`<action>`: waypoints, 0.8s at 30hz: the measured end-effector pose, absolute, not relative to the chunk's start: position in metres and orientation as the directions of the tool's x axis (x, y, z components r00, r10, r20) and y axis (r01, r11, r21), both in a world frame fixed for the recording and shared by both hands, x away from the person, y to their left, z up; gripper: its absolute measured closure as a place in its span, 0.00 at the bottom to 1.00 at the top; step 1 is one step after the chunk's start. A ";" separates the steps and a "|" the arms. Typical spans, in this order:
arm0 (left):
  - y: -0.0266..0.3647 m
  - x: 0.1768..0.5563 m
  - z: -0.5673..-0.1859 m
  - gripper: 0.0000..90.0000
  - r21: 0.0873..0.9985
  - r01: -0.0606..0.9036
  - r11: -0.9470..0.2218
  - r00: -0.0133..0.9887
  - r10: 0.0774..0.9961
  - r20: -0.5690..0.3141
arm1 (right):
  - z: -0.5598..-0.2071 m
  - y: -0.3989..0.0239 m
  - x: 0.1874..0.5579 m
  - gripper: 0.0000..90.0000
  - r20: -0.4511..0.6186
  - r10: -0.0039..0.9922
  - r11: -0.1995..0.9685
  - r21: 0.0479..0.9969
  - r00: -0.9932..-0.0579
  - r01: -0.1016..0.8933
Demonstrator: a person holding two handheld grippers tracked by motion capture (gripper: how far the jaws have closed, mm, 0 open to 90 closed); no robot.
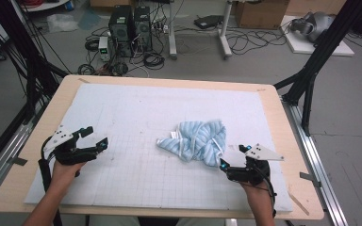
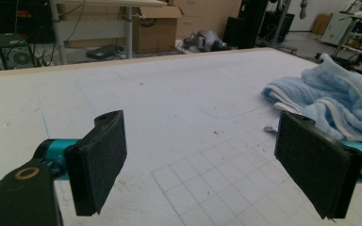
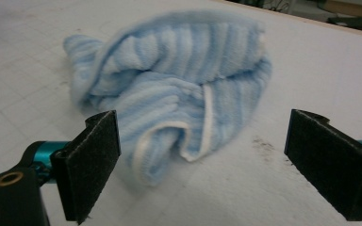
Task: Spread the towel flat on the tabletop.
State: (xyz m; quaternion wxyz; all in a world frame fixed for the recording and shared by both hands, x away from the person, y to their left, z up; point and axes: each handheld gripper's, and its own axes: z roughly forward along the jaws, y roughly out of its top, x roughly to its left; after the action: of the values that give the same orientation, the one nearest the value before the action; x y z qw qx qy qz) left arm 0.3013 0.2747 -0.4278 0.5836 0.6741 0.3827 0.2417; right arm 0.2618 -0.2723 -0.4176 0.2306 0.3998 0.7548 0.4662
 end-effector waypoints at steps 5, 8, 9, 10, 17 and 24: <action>0.277 0.293 -0.427 0.20 0.971 0.233 -0.053 0.590 0.802 -0.098 | -0.411 -0.250 0.263 0.12 -0.008 0.768 0.313 0.877 -0.640 0.365; 0.279 0.289 -0.425 0.20 0.973 0.224 -0.050 0.581 0.809 -0.091 | -0.410 -0.236 0.274 0.20 -0.027 0.733 0.358 0.865 -0.679 0.352; 0.279 0.289 -0.425 0.20 0.973 0.224 -0.052 0.579 0.811 -0.090 | -0.410 -0.233 0.277 0.21 -0.021 0.725 0.359 0.864 -0.689 0.351; 0.280 0.288 -0.425 0.20 0.974 0.223 -0.051 0.577 0.812 -0.089 | -0.410 -0.233 0.277 0.21 -0.021 0.725 0.359 0.864 -0.689 0.351; 0.280 0.290 -0.430 0.20 0.967 0.246 -0.060 0.574 0.813 -0.096 | -0.410 -0.203 0.309 0.27 -0.085 0.676 0.454 0.830 -0.732 0.323; 0.277 0.291 -0.430 0.20 0.968 0.247 -0.050 0.582 0.806 -0.106 | -0.423 -0.173 0.341 0.27 -0.124 0.689 0.539 0.745 -0.714 0.392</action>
State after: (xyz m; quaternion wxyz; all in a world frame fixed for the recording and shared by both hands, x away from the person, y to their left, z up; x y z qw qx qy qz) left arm 0.2910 0.2775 -0.4305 0.5709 0.6819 0.3860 0.2451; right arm 0.3414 -0.1735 -0.4226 0.2066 0.3169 0.8527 0.3603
